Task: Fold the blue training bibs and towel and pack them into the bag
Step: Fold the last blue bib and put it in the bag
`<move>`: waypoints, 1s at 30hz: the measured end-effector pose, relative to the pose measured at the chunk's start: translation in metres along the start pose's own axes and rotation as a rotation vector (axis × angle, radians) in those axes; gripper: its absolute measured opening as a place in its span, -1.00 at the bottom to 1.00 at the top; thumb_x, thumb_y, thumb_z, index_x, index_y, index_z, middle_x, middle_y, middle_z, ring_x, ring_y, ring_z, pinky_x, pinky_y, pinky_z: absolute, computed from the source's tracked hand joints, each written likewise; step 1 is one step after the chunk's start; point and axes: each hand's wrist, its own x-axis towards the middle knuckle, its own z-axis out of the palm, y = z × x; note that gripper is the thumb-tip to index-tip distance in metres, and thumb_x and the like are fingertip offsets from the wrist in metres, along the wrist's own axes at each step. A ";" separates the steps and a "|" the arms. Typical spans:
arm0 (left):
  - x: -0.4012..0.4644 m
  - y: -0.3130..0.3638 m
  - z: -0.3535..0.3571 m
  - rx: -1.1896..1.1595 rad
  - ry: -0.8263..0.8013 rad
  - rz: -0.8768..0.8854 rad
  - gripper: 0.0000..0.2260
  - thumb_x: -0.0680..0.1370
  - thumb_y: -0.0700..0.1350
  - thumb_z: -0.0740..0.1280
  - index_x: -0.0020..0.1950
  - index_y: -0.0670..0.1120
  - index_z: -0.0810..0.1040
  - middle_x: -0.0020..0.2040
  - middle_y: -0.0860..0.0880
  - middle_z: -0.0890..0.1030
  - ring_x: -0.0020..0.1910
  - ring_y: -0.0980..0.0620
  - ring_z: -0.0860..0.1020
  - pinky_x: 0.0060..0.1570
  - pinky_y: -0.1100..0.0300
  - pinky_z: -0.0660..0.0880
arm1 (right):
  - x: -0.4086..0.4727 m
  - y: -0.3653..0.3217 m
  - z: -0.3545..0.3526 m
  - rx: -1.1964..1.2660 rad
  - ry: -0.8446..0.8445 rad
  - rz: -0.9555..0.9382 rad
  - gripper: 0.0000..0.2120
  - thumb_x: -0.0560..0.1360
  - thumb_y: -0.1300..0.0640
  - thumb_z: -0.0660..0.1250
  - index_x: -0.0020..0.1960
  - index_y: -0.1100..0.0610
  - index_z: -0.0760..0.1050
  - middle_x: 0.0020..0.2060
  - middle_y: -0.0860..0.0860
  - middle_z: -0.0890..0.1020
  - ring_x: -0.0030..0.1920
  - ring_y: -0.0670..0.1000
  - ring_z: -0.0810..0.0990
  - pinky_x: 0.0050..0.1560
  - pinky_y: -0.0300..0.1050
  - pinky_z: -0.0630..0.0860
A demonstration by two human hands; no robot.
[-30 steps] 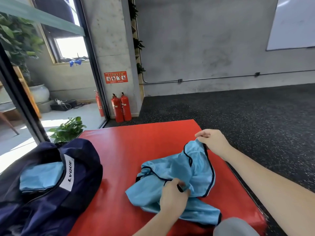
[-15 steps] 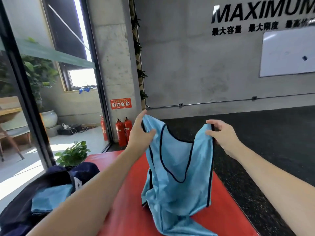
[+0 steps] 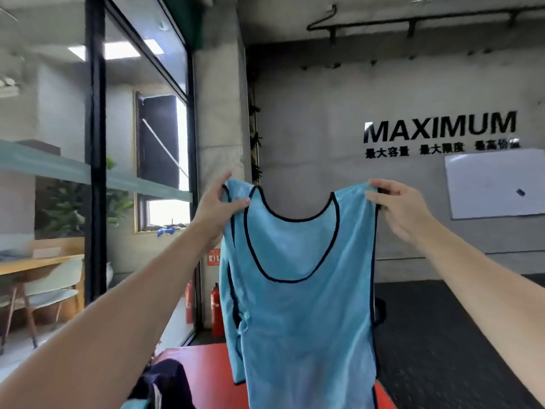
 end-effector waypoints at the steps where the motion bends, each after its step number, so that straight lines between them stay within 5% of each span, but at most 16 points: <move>1: -0.004 0.008 0.000 0.067 -0.023 0.000 -0.35 0.46 -0.29 0.51 0.48 0.08 0.42 0.36 -0.09 0.54 0.24 -0.07 0.61 0.21 -0.04 0.58 | 0.000 -0.012 0.002 -0.003 -0.005 -0.011 -0.75 0.50 0.38 0.43 0.13 0.16 0.64 0.11 0.10 0.69 0.14 0.05 0.67 0.22 -0.11 0.56; 4: -0.011 0.025 -0.004 0.093 -0.032 -0.016 -0.55 0.57 -0.34 0.39 0.42 -0.05 0.50 0.19 -0.19 0.63 0.03 -0.09 0.69 0.16 0.00 0.61 | -0.004 -0.031 0.012 -0.113 0.001 -0.067 -0.76 0.49 0.42 0.41 0.07 0.16 0.66 0.06 0.09 0.71 0.10 0.04 0.66 0.06 -0.21 0.58; 7: -0.010 0.034 -0.011 0.185 -0.020 0.018 -0.68 0.59 -0.32 0.36 0.28 -0.02 0.61 0.11 -0.15 0.68 0.04 -0.11 0.68 0.17 -0.03 0.61 | -0.010 -0.034 0.019 -0.193 -0.030 -0.076 -0.77 0.51 0.42 0.39 0.02 0.14 0.69 -0.01 0.05 0.73 -0.02 -0.03 0.66 -0.12 -0.31 0.58; 11: -0.005 0.038 -0.018 0.334 -0.036 0.081 -0.67 0.60 -0.31 0.34 0.22 0.09 0.63 0.14 0.00 0.67 0.13 0.02 0.64 0.24 0.07 0.56 | -0.010 -0.029 0.018 -0.284 -0.184 0.000 -0.66 0.48 0.26 0.50 0.22 0.01 0.63 0.17 -0.01 0.66 0.15 0.01 0.65 0.15 -0.02 0.62; 17: 0.018 0.011 -0.044 0.468 -0.110 0.056 -0.58 0.56 -0.30 0.38 0.18 0.23 0.62 0.20 0.04 0.65 0.19 0.03 0.61 0.28 -0.02 0.54 | 0.009 0.002 0.017 -0.439 -0.229 0.040 -0.48 0.47 0.28 0.50 0.38 -0.01 0.53 0.38 -0.03 0.52 0.41 0.02 0.45 0.47 0.11 0.37; 25: 0.056 -0.136 -0.068 0.727 -0.136 -0.117 -0.70 0.51 -0.33 0.41 -0.01 0.10 0.62 -0.02 0.13 0.57 -0.08 0.19 0.50 -0.07 0.34 0.43 | 0.043 0.146 0.020 -0.594 -0.270 0.197 -0.51 0.49 0.26 0.48 0.38 -0.02 0.53 0.31 -0.07 0.55 0.36 -0.06 0.44 0.21 -0.13 0.41; 30: 0.070 -0.284 -0.068 0.837 -0.064 -0.258 -0.83 0.49 -0.21 0.48 0.05 -0.04 0.67 -0.16 0.07 0.56 -0.21 0.10 0.49 -0.26 0.25 0.39 | 0.053 0.289 0.020 -0.686 -0.306 0.325 -0.50 0.49 0.30 0.46 0.40 0.09 0.52 0.28 -0.09 0.54 0.33 -0.08 0.45 0.34 -0.15 0.35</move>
